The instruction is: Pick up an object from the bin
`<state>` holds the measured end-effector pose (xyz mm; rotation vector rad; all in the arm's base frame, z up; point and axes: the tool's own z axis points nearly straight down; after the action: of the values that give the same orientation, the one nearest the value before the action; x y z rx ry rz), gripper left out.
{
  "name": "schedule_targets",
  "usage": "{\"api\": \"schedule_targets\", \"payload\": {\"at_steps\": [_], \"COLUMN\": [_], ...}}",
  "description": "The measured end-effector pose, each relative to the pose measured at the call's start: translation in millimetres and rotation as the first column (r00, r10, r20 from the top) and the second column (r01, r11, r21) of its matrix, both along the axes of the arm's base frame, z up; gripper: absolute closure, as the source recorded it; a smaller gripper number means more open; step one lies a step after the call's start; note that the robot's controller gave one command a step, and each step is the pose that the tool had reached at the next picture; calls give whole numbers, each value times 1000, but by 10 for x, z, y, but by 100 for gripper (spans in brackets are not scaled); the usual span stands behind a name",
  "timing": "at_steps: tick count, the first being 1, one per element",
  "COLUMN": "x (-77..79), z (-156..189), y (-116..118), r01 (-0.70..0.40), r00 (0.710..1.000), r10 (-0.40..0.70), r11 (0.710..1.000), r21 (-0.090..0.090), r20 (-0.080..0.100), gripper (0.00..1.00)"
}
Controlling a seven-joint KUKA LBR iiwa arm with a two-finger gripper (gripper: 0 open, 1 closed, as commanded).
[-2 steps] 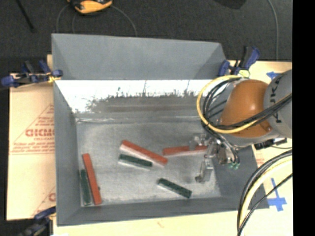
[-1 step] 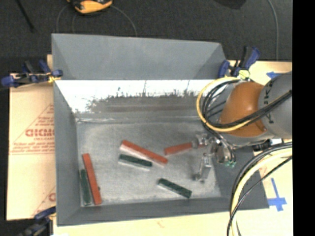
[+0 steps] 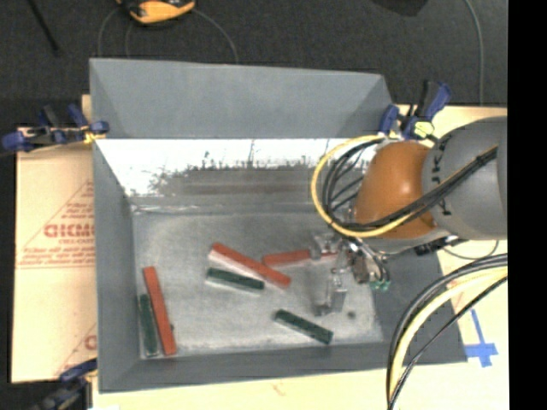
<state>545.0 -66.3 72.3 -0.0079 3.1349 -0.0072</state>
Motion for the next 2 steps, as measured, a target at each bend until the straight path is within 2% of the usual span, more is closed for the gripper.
{"api": "schedule_targets", "payload": {"at_steps": [1, 2], "x": [267, 681], "z": [-5, 35], "y": [290, 407], "r01": [9, -40], "r00": [1000, 999], "r10": [-9, 40], "r11": [1000, 999], "r21": [5, 3], "r20": [-2, 12], "gripper": [0, 100]}}
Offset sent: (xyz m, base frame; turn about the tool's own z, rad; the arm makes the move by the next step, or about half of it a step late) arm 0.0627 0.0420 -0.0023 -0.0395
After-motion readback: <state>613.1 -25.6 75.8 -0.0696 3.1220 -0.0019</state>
